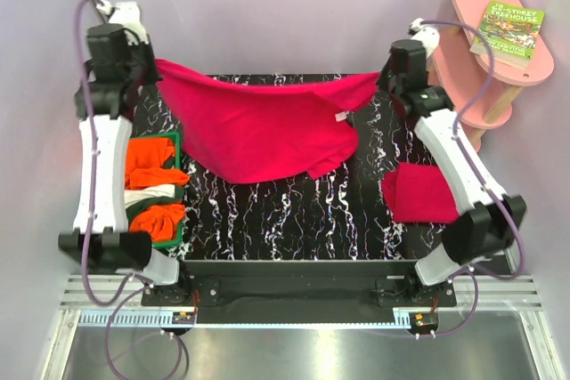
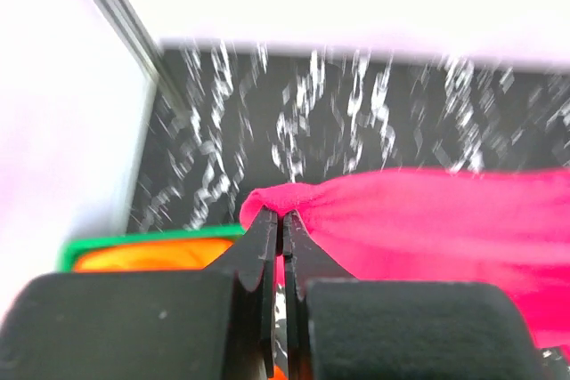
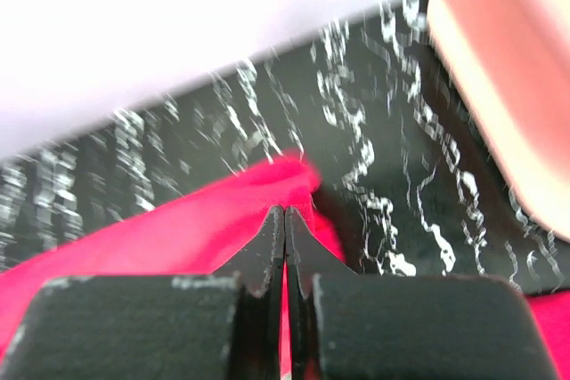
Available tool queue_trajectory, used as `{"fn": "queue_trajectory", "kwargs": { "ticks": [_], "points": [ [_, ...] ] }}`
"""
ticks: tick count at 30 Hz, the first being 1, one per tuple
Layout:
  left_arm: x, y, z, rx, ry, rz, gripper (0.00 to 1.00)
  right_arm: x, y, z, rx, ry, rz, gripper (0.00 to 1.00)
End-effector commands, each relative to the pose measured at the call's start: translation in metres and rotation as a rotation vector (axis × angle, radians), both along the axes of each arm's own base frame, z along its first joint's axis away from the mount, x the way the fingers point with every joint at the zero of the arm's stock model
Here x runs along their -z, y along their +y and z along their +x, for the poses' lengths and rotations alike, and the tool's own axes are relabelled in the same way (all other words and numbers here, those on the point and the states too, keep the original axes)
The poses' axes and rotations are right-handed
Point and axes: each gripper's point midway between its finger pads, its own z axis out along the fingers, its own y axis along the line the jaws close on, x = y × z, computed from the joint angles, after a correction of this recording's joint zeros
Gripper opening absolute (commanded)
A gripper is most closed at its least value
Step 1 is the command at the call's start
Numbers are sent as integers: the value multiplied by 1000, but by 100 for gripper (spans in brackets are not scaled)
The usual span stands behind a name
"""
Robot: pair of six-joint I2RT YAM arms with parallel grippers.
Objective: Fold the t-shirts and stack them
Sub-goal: Flatten out the tshirt
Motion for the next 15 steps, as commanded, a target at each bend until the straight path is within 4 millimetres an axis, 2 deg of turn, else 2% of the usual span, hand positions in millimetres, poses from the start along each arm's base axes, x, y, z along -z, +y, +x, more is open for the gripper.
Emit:
{"fn": "queue_trajectory", "kwargs": {
  "ticks": [1,2,4,5,6,8,10,15],
  "points": [
    [-18,8,-45,-12,-3,21,0,-64,-16,-34,19,-121,-26,0],
    [-34,9,-62,-9,-45,49,0,-82,-20,-47,18,-160,-22,0],
    [-50,11,-82,-18,-85,69,0,-102,-25,-61,16,-204,-44,0],
    [-60,11,-91,-20,-111,78,0,-125,-29,-74,15,-250,-41,0],
    [-73,11,-106,-21,-148,86,0,-137,-30,-82,7,-274,-53,0],
    [-87,10,-124,-15,-181,101,0,-167,-30,-101,-9,-329,-46,0],
    [-99,8,-142,-7,-219,114,0,-188,-26,-115,-35,-374,-42,0],
    [-125,-9,-180,82,-316,121,0,-249,-25,-156,-82,-500,-5,0]
  ]
}}
